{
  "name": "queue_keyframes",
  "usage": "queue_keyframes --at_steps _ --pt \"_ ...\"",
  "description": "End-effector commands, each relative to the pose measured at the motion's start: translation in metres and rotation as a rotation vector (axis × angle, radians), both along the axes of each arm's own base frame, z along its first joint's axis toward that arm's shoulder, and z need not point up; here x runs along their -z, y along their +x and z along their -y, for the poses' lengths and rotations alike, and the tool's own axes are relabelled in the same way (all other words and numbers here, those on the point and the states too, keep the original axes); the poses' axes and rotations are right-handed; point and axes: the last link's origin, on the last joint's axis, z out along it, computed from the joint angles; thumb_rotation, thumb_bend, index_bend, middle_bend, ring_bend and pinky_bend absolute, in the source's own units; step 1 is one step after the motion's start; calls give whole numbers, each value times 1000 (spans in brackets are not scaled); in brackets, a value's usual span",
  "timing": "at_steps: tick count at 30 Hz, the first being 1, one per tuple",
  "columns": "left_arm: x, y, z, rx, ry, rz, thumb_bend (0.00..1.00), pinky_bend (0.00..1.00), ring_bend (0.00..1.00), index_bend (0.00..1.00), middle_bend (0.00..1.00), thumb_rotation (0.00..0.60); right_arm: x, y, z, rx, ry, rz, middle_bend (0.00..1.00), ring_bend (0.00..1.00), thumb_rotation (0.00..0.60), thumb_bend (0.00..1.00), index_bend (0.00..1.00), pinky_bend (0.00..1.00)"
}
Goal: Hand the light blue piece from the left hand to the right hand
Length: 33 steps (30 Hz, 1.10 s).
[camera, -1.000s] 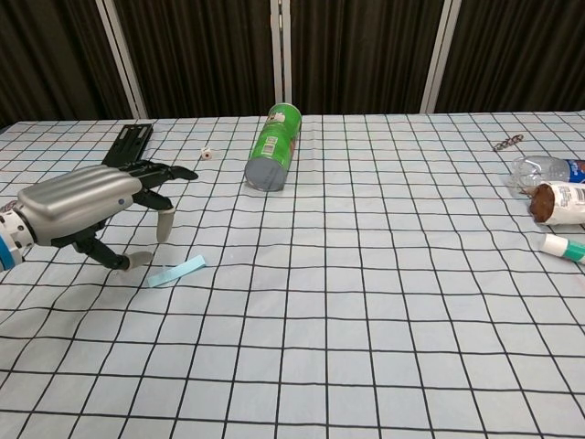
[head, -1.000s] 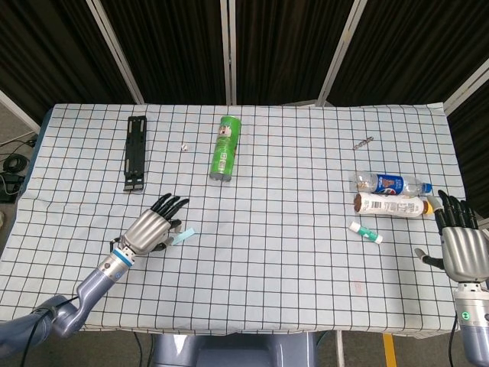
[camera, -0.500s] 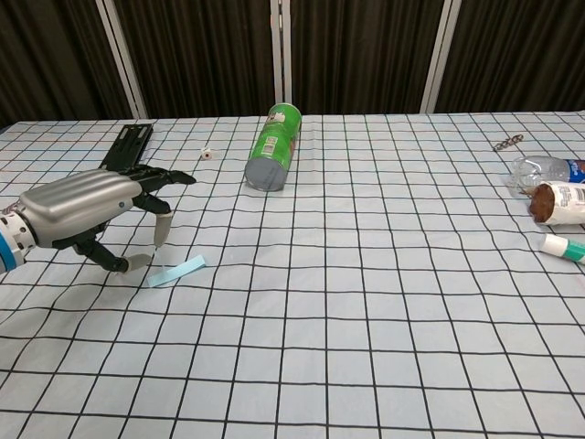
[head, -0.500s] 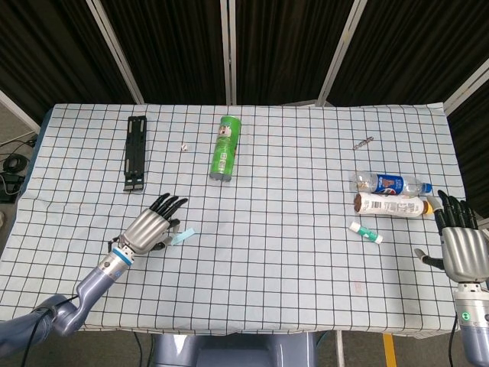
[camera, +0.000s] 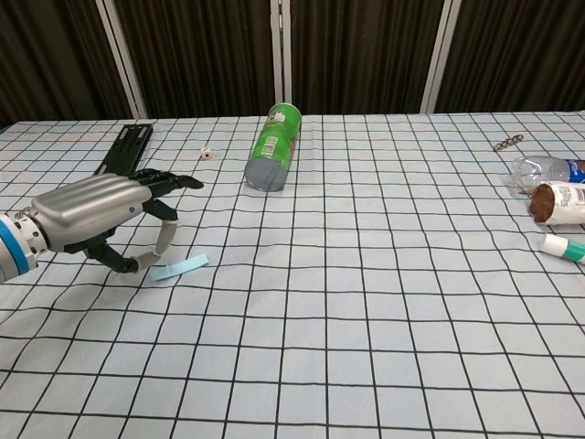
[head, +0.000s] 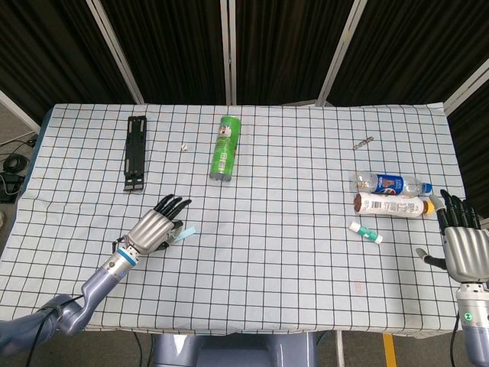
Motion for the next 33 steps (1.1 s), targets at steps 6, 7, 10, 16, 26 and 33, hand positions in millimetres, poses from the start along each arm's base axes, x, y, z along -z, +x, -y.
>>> queue_keyframes --at_steps 6,7,10,16,26,33 --pt "-2 3 -2 -12 15 21 538 0 0 787 0 600 0 0 0 -2 4 3 0 0 600 0 0 0" --pt "-3 5 -3 -19 15 33 542 0 0 797 0 600 0 0 0 -1 6 4 0 0 600 0 1 0" --pt "-7 14 -6 -54 1 96 544 0 0 829 0 600 4 1 0 3 19 19 0 0 600 0 12 0" --pt "-27 56 -26 -105 -29 224 573 0 0 893 0 600 20 14 16 -17 121 116 0 0 600 0 56 0" --pt "-69 160 -43 -84 -37 399 678 0 0 895 0 600 44 74 71 -142 314 459 21 0 600 0 266 0" --pt "-87 214 -46 -73 -21 410 678 0 0 895 0 600 65 118 95 -202 381 559 49 0 600 19 328 0"
